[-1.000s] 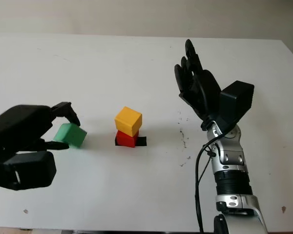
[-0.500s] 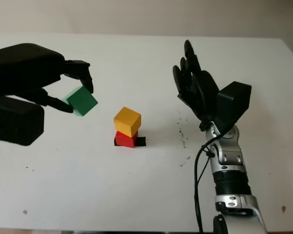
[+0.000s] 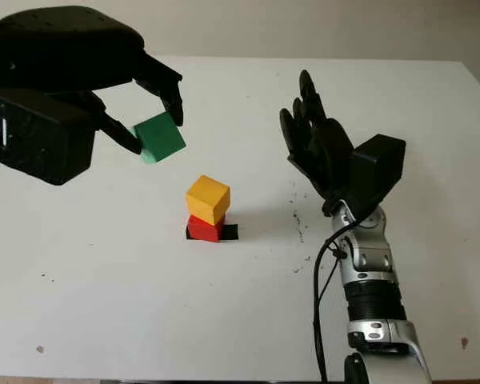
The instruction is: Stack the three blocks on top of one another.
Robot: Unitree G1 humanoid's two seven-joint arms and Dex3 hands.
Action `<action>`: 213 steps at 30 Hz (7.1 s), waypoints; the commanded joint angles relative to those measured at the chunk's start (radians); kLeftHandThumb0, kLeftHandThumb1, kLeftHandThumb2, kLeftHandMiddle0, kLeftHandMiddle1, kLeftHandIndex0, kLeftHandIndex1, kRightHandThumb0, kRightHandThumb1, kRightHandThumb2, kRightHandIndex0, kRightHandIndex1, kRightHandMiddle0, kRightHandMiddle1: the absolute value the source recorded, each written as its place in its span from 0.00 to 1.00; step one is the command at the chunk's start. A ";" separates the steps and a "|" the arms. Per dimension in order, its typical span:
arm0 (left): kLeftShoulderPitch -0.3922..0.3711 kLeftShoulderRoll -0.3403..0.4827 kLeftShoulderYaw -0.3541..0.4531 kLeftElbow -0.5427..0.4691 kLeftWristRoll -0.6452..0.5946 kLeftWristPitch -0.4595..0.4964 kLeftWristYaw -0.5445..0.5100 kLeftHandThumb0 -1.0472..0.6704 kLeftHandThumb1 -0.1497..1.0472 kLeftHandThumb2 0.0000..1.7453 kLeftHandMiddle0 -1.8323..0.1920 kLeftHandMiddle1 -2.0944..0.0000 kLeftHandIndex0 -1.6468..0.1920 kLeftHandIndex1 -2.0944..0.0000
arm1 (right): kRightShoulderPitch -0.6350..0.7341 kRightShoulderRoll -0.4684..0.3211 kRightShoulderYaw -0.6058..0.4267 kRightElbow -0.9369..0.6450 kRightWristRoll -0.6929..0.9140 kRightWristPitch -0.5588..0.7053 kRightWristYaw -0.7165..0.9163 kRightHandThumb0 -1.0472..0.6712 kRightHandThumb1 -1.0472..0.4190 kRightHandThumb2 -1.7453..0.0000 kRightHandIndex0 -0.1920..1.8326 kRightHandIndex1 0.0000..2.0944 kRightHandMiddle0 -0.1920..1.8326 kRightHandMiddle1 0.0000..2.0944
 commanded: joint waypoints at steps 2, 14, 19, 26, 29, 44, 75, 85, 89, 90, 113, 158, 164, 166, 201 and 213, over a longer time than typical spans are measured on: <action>-0.037 -0.025 0.007 0.011 -0.037 0.034 -0.012 0.41 0.92 0.03 0.58 0.98 0.54 0.55 | -0.004 0.001 0.006 -0.013 -0.010 -0.004 -0.007 0.20 0.00 0.72 0.00 0.00 0.01 0.02; 0.092 -0.120 0.145 0.062 -0.351 0.208 0.031 0.38 1.00 0.04 0.75 1.00 0.70 0.33 | -0.003 0.011 0.006 -0.013 -0.012 -0.003 -0.013 0.21 0.00 0.73 0.00 0.00 0.01 0.03; 0.146 -0.138 0.179 0.071 -0.434 0.232 0.062 0.36 1.00 0.05 0.79 0.99 0.74 0.23 | -0.003 0.010 0.005 -0.010 -0.007 0.003 -0.009 0.21 0.00 0.73 0.00 0.00 0.01 0.02; 0.206 -0.168 0.215 0.074 -0.519 0.261 0.110 0.36 1.00 0.07 0.80 0.98 0.77 0.17 | -0.005 0.013 0.003 -0.005 0.003 0.004 -0.001 0.21 0.00 0.74 0.00 0.00 0.01 0.03; 0.245 -0.183 0.221 0.088 -0.521 0.223 0.152 0.34 1.00 0.08 0.79 0.98 0.77 0.17 | -0.003 0.013 0.006 -0.010 -0.001 0.013 -0.006 0.21 0.00 0.74 0.00 0.00 0.01 0.03; 0.314 -0.252 0.202 0.131 -0.592 0.275 0.155 0.36 1.00 0.11 0.82 0.98 0.80 0.15 | 0.003 0.006 0.009 -0.011 -0.009 0.020 0.007 0.22 0.00 0.73 0.00 0.00 0.01 0.03; 0.293 -0.312 0.197 0.153 -0.708 0.427 0.075 0.31 1.00 0.09 0.80 0.97 0.73 0.13 | 0.007 0.004 0.008 -0.003 -0.009 0.016 0.016 0.21 0.00 0.74 0.00 0.00 0.00 0.02; 0.310 -0.337 0.189 0.160 -0.740 0.465 0.066 0.33 1.00 0.09 0.81 0.98 0.74 0.16 | 0.012 0.004 0.006 -0.005 -0.013 0.009 0.015 0.22 0.00 0.73 0.00 0.00 0.01 0.02; 0.313 -0.339 0.184 0.159 -0.740 0.497 0.079 0.33 1.00 0.08 0.80 0.97 0.74 0.14 | 0.013 0.006 0.004 -0.008 -0.008 0.013 0.015 0.22 0.00 0.73 0.00 0.00 0.01 0.02; 0.314 -0.340 0.184 0.156 -0.742 0.510 0.083 0.34 1.00 0.08 0.80 0.97 0.74 0.15 | 0.013 0.007 0.004 -0.009 -0.007 0.014 0.014 0.21 0.00 0.73 0.00 0.00 0.01 0.02; 0.326 -0.346 0.144 0.249 -0.652 0.357 0.091 0.32 1.00 0.07 0.78 0.97 0.70 0.18 | 0.021 0.005 0.004 -0.024 -0.004 0.024 0.019 0.22 0.00 0.73 0.00 0.00 0.00 0.02; 0.332 -0.315 0.165 0.177 -0.682 0.485 0.087 0.38 0.94 0.03 0.84 0.98 0.85 0.16 | 0.014 -0.003 0.003 -0.011 -0.006 0.015 0.037 0.21 0.00 0.73 0.00 0.00 0.00 0.02; 0.346 -0.311 0.167 0.161 -0.684 0.477 0.087 0.40 0.94 0.03 0.85 0.98 0.88 0.18 | 0.016 -0.004 0.000 -0.011 -0.003 0.014 0.039 0.21 0.00 0.73 0.00 0.00 0.00 0.02; 0.355 -0.308 0.168 0.152 -0.683 0.463 0.083 0.40 0.94 0.03 0.86 0.98 0.90 0.19 | 0.017 -0.005 0.000 -0.011 -0.003 0.016 0.041 0.21 0.00 0.74 0.00 0.00 0.00 0.02; 0.492 -0.296 0.323 0.048 -0.778 0.309 0.164 0.13 1.00 0.19 1.00 1.00 1.00 1.00 | 0.031 0.003 -0.009 -0.013 0.011 0.020 0.042 0.19 0.00 0.75 0.00 0.00 0.00 0.02; 0.572 -0.408 0.460 0.006 -0.783 0.193 0.472 0.16 1.00 0.39 1.00 1.00 1.00 1.00 | 0.036 0.019 -0.008 0.000 0.009 0.003 0.015 0.19 0.00 0.74 0.00 0.00 0.00 0.02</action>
